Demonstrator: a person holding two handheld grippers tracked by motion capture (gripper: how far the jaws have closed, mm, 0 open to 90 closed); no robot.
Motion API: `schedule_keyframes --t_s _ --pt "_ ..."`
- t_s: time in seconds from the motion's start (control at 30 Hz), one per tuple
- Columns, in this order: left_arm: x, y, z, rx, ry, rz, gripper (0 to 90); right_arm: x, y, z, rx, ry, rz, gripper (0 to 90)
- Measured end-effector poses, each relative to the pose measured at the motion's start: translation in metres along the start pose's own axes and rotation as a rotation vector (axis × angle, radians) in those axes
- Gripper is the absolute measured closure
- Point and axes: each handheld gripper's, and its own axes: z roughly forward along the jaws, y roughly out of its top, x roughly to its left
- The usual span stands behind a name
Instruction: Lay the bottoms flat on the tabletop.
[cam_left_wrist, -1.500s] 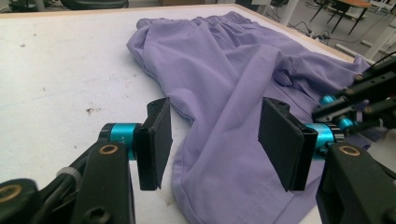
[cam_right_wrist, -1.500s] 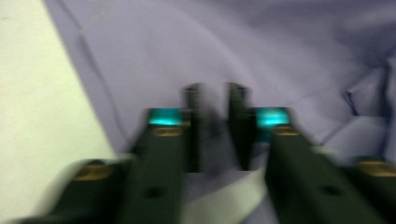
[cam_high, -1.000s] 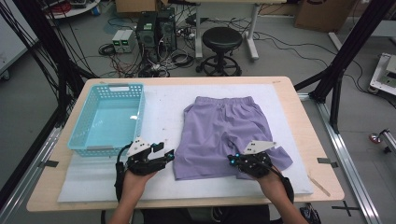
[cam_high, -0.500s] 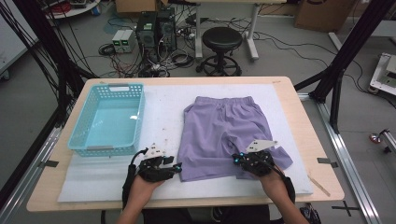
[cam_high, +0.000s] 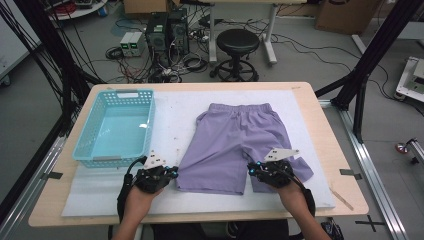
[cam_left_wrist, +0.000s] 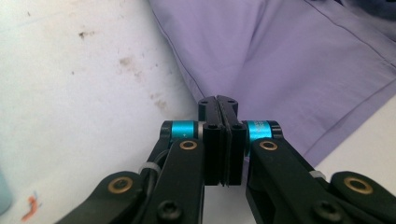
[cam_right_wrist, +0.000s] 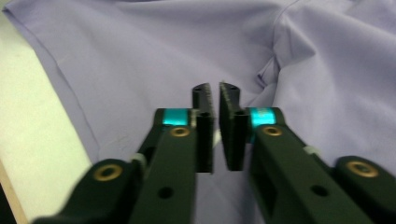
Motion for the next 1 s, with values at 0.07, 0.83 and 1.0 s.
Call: schedule_keyframes --t_s 0.07,0.83,1.0 --pt "-0.001 -0.001 -0.001 0.005 -0.004 -0.006 87.1 0.003 0.003 0.004 -0.003 0.006 0.002 72.5" --pt "0.007 -0.001 -0.010 -0.226 -0.030 -0.087 53.3 -0.019 -0.006 -0.026 -0.052 -0.071 0.023 72.7" --pt "0.005 0.001 -0.008 -0.232 -0.036 -0.085 53.0 -0.023 -0.028 -0.039 -0.025 -0.050 0.018 72.9"
